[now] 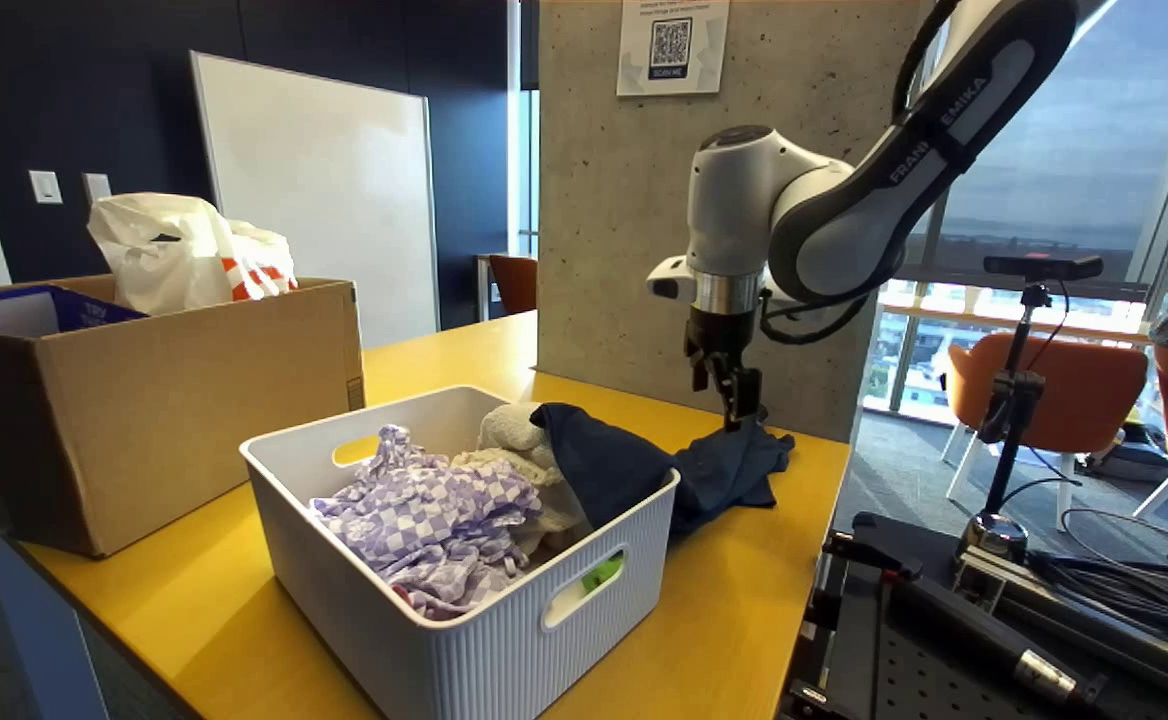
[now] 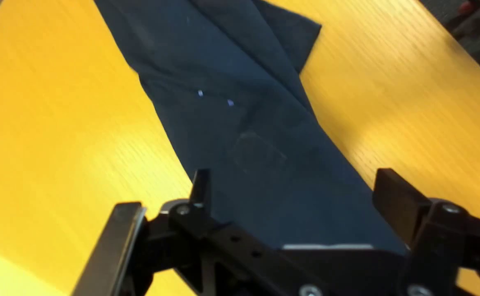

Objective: Fold the t-shirt then put it in the storage container.

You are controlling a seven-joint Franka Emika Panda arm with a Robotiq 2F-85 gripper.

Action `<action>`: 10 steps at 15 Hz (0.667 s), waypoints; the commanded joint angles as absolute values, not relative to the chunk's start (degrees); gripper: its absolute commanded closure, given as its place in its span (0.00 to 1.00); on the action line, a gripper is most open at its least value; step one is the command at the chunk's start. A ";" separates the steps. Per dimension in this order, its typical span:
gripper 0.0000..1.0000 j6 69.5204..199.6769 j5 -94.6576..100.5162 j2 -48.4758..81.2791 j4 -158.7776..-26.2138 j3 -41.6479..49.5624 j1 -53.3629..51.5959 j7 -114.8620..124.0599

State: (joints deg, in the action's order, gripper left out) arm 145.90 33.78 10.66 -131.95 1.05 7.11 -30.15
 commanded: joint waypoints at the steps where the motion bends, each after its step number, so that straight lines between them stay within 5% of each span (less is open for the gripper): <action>1: 0.00 143.42 29.47 5.70 -131.68 -1.63 3.39 -32.86; 10: 0.00 134.69 22.76 14.28 -112.08 -3.40 -1.02 -33.38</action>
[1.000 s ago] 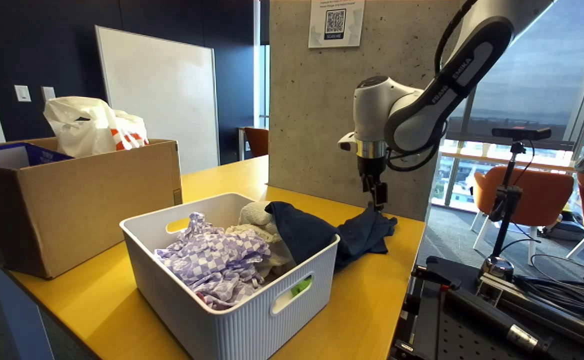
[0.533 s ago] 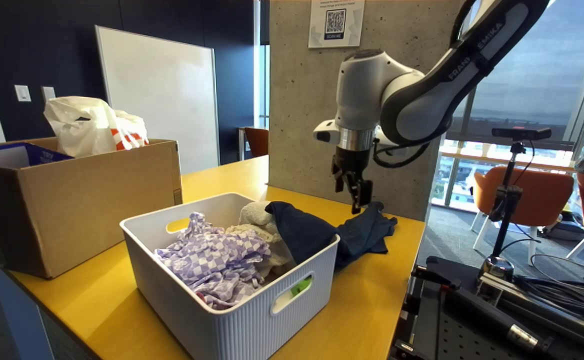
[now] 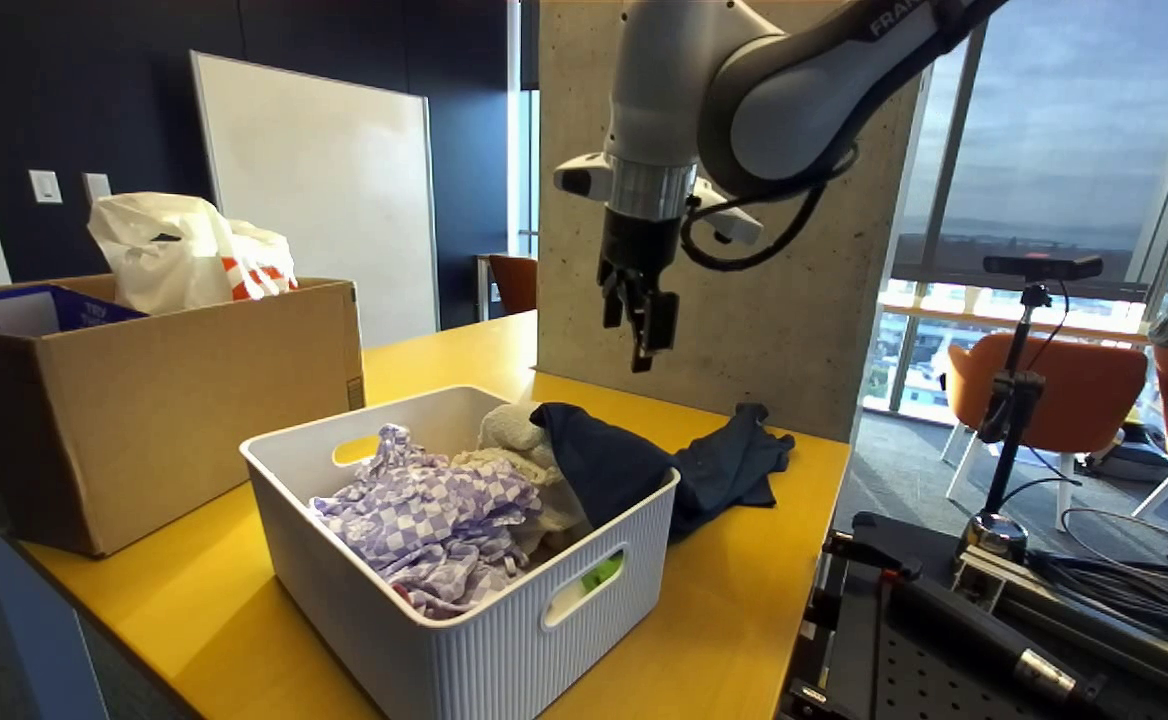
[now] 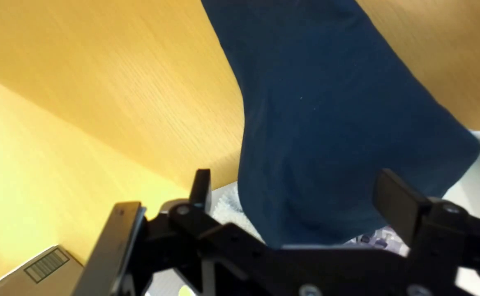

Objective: Fold the t-shirt then put it in the storage container.

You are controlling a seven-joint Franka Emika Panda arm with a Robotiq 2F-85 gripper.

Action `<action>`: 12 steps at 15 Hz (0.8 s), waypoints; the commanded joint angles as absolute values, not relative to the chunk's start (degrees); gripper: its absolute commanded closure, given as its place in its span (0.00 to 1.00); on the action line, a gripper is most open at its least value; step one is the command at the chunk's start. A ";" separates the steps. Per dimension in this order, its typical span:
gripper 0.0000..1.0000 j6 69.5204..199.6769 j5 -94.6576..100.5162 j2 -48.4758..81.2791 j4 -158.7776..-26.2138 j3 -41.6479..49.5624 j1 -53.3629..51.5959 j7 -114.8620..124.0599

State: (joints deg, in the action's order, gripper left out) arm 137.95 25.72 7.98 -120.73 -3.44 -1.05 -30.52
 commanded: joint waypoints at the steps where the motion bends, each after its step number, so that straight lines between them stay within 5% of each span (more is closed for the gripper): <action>1: 0.00 133.99 22.29 16.68 -109.28 -3.52 -1.03 -33.66; 12: 0.00 127.99 22.71 30.24 -97.22 -6.12 -4.21 -36.00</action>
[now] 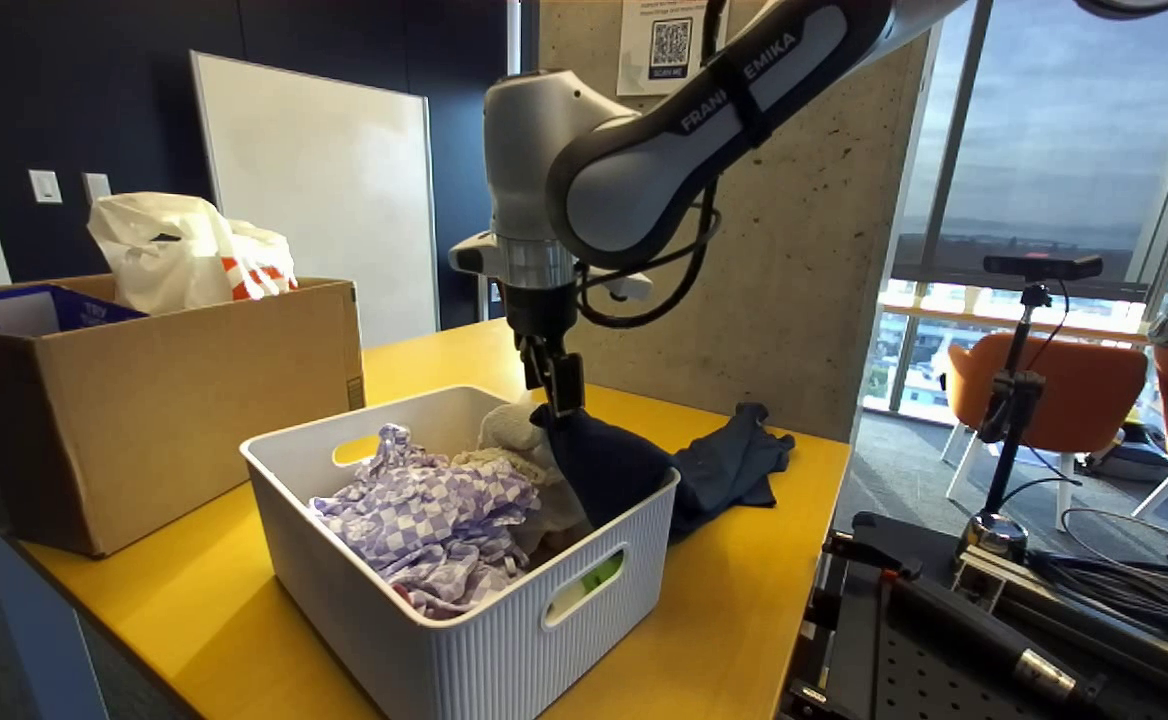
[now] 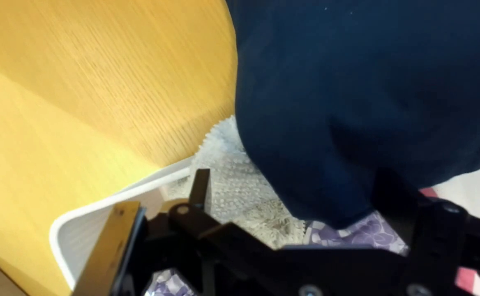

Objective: Fold the t-shirt then put it in the storage container.

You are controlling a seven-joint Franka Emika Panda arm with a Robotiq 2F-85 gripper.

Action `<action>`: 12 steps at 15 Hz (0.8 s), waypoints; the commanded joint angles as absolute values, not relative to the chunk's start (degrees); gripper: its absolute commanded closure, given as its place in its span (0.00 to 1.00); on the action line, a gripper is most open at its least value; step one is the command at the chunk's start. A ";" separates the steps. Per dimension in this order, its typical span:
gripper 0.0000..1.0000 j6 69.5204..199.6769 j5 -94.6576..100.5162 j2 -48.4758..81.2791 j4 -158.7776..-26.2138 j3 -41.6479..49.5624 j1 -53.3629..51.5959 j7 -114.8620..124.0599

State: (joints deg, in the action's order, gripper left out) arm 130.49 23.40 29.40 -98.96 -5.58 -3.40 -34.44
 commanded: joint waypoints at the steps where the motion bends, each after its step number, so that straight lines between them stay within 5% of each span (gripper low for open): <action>1: 0.00 127.96 22.95 30.27 -97.45 -6.15 -4.46 -35.99; 2: 0.00 127.93 23.01 30.34 -97.63 -6.18 -4.64 -36.04; 3: 0.23 127.69 22.85 30.51 -97.56 -6.26 -4.73 -36.24; 12: 0.88 127.86 23.77 28.73 -99.67 -5.78 -5.74 -34.42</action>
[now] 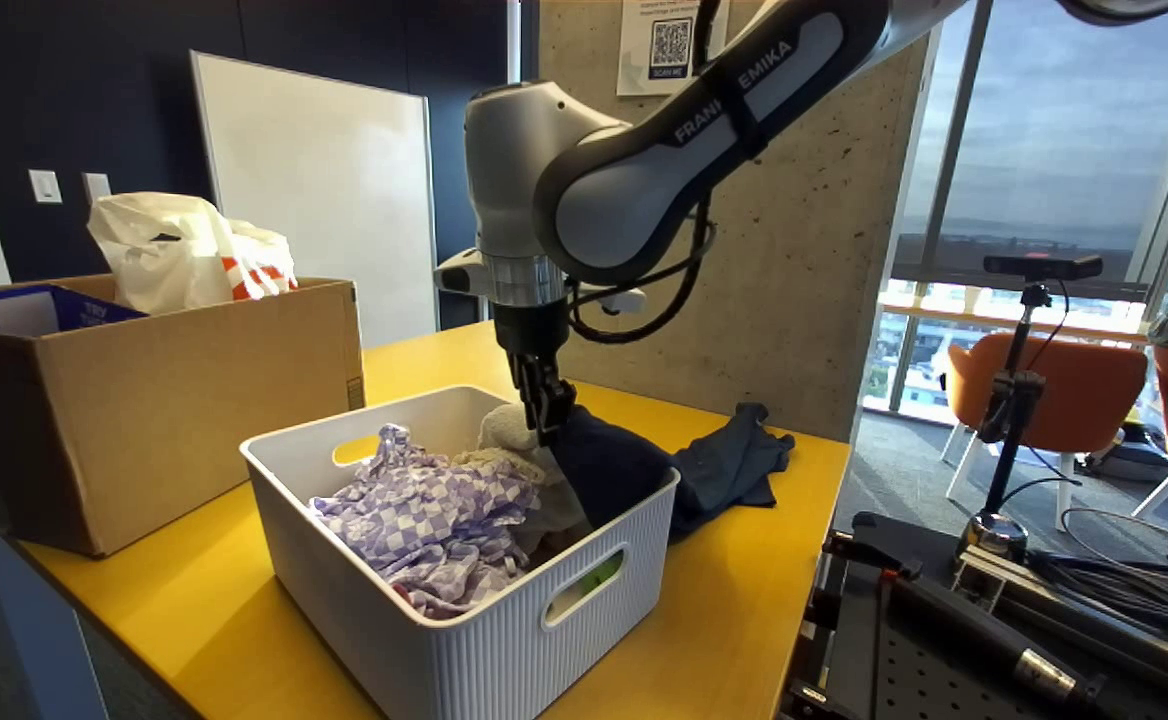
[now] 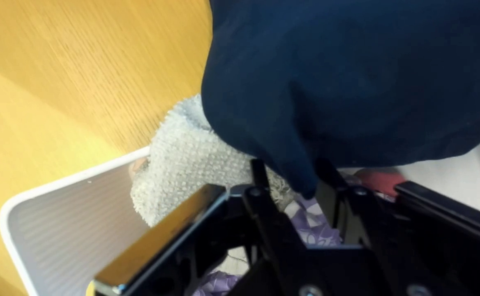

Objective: Fold the t-shirt then put it in the storage container.

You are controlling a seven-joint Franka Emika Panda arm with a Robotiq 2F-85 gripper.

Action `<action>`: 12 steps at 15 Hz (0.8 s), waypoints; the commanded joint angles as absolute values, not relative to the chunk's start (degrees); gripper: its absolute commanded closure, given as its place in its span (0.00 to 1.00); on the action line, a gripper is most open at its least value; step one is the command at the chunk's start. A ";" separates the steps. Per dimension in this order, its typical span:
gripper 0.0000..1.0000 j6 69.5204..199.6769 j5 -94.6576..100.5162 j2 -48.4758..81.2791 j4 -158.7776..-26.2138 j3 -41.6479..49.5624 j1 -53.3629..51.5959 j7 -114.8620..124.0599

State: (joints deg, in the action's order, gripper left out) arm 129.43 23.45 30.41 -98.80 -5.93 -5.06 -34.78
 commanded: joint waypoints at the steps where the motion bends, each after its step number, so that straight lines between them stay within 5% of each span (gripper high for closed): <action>1: 0.95 127.72 23.79 28.62 -99.67 -5.76 -5.81 -34.31; 12: 0.99 124.76 25.24 23.11 -101.31 -6.17 -9.19 -30.55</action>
